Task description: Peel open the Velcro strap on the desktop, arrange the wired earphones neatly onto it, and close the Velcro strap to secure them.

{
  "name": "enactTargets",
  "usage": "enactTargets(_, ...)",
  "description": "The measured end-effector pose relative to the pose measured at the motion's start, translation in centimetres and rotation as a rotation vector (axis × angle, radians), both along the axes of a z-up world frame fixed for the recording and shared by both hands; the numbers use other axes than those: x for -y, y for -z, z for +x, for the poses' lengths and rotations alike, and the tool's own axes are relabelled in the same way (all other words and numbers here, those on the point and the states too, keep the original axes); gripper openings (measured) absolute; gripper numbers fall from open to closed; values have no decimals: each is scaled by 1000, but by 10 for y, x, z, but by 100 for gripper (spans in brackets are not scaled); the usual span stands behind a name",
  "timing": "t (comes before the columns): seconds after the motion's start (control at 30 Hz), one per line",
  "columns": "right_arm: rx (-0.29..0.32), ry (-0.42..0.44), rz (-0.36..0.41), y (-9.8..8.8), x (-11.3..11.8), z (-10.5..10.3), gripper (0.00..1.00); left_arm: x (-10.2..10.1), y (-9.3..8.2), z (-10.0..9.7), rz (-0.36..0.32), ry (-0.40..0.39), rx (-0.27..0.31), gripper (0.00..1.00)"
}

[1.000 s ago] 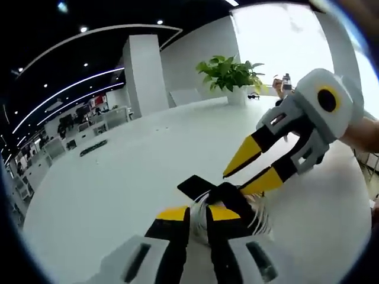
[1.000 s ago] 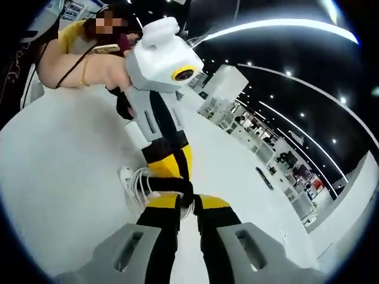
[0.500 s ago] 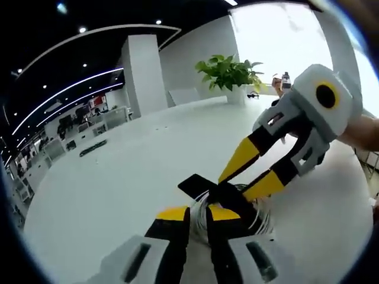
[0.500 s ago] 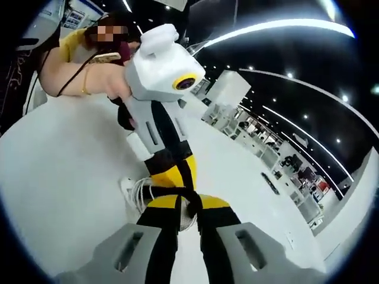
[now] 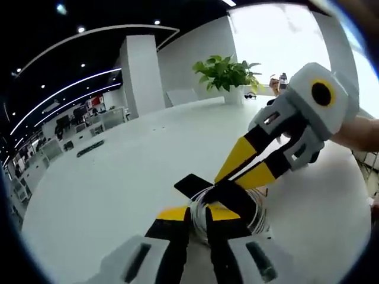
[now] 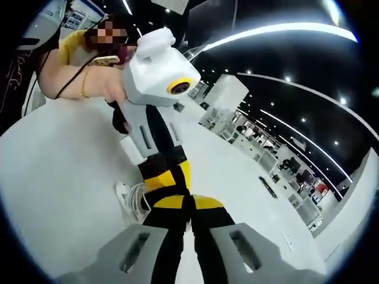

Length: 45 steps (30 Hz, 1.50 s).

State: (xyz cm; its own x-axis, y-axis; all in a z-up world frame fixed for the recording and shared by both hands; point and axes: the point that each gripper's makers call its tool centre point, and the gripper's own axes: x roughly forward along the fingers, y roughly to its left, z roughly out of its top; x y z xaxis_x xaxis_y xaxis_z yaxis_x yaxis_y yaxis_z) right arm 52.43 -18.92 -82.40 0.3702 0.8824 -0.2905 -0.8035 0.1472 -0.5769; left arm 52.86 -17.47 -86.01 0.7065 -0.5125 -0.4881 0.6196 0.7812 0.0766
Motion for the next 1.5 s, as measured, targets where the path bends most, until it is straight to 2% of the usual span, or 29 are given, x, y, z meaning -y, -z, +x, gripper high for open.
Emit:
enactTargets(0.1, -39, 7, 35, -2, 0, 3, 5, 0, 0, -1, -6, 3, 0, 15)
enactTargets(0.23, -160, 29, 130, -5, 2, 8, 5, 0, 0, -1, -5, 9, 5, 15)
enactTargets(0.43, -244, 79, 214, -7, 9, 24, 5, -1, 0, -1, -1, 14, 9, 15)
enactTargets(0.63, -290, 111, 256, -3, 10, 38, 5, 0, -1, 0, 0, 27, 21, 15)
enactTargets(0.8, -316, 132, 229, 5, 9, 48, 5, 0, -1, 0, -14, 26, 19, 15)
enactTargets(0.97, -361, 132, 227, 10, 7, 51, 5, -3, -2, 0, 22, 26, 40, 15)
enactTargets(1.13, -383, 140, 233, 13, 9, 52, 5, -8, -3, 5, 21, 7, 50, 17)
enactTargets(1.5, -374, 152, 194, 20, 9, 51, 5, -3, -2, 4, -62, 6, 14, 19)
